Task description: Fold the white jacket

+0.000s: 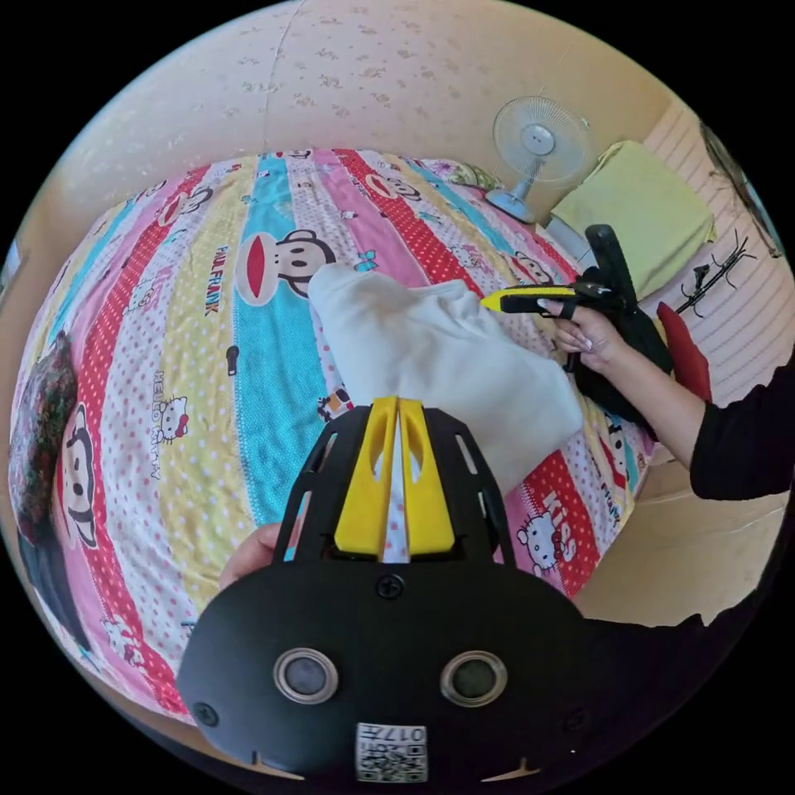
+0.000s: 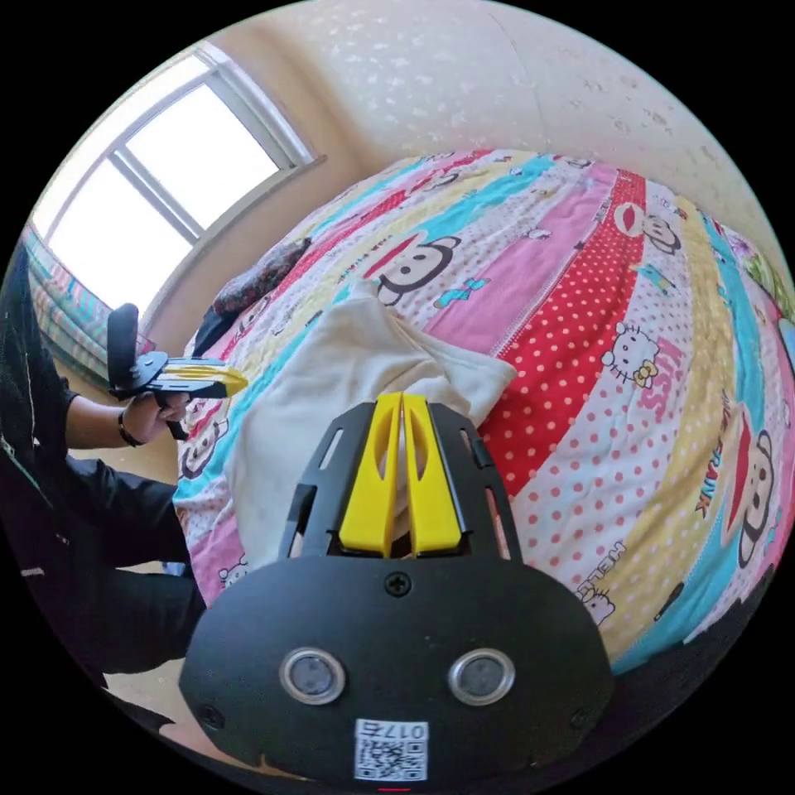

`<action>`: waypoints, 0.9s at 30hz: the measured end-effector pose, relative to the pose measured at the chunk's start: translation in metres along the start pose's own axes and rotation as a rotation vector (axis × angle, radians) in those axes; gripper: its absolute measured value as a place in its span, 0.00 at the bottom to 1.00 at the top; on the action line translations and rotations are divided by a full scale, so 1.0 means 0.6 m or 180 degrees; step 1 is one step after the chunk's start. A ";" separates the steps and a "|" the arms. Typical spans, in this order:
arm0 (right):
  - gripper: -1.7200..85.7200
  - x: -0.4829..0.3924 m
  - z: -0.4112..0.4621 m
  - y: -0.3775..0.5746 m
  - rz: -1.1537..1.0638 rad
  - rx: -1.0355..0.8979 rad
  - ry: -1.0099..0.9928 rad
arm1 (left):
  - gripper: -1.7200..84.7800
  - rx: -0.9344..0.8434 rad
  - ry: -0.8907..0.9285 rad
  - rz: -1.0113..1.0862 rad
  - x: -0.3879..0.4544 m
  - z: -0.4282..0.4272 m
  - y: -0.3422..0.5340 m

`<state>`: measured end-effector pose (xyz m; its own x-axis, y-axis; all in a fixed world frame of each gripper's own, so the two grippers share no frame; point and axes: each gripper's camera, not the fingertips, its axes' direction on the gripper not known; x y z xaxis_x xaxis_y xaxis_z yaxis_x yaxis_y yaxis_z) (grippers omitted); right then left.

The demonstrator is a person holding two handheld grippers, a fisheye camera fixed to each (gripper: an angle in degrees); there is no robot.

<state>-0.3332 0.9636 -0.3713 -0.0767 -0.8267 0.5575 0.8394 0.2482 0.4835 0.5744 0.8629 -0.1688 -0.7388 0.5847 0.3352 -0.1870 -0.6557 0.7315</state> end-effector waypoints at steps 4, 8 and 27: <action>0.03 -0.103 -0.072 0.054 0.0010 0.0421 -0.0504 | 0.03 0.0300 0.0823 -0.0495 -0.063 -0.031 0.053; 0.02 -0.153 -0.006 0.143 0.0035 -0.0153 0.0374 | 0.11 0.0027 0.0903 -0.0763 -0.111 0.032 0.091; 0.03 -0.017 -0.039 0.202 0.0458 -0.0171 0.0101 | 0.19 -0.0403 0.2144 -0.1400 -0.257 0.203 0.160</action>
<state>-0.2184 0.9904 -0.3342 0.0627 -0.8002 0.5965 0.8681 0.3386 0.3630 0.7494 0.7679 -0.0779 -0.8041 0.4148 -0.4258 -0.5928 -0.5056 0.6269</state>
